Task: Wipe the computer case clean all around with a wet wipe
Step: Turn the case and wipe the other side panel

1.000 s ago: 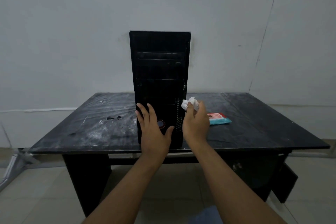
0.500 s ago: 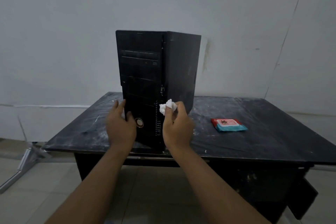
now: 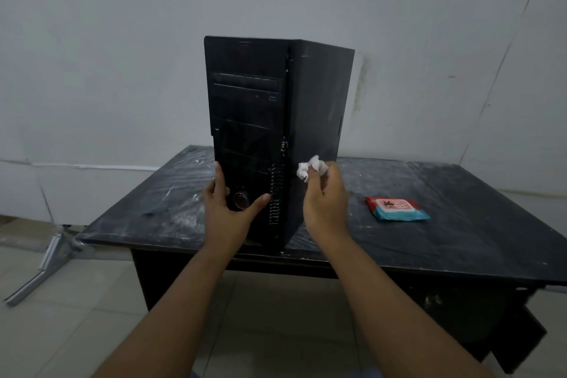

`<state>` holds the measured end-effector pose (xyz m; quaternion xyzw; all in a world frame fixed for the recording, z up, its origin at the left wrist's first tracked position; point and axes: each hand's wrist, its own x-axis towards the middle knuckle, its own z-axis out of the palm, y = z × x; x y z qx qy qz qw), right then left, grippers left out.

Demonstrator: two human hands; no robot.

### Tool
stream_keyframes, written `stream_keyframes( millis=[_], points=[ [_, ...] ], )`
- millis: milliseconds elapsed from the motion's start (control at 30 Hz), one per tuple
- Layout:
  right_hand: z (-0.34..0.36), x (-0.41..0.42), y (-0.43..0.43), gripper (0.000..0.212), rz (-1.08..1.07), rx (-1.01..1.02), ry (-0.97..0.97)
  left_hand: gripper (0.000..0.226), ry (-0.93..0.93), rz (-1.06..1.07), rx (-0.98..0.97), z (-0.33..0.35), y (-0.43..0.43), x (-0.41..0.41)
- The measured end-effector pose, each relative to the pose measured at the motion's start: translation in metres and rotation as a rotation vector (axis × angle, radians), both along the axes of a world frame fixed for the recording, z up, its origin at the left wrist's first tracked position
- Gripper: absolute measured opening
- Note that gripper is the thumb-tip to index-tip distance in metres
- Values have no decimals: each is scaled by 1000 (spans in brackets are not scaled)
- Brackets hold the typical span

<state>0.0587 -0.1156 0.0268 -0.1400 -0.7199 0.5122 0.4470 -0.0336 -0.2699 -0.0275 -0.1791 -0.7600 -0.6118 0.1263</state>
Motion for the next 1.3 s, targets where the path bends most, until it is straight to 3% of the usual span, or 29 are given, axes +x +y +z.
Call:
stream_keyframes(
  millis=[267, 633, 733, 900, 1133, 1300],
  points=[
    [4, 0, -10, 25, -92, 44, 29, 114, 112, 71, 52, -6, 19, -3],
    [7, -26, -32, 26, 7, 251, 7, 78, -8, 14, 45, 12, -13, -62],
    [2, -30, -32, 27, 23, 225, 37, 76, -24, 69, 113, 14, -7, -55],
    [8, -42, -6, 24, -16, 101, 70, 97, 285, 175, 10, 37, 39, -9],
    [20, -79, 27, 35, -60, 52, -2, 88, 275, 273, -59, 40, 46, -13],
    [34, -122, 62, 37, -128, 31, -49, 71, 227, 355, 0, 45, 28, -38]
  ],
)
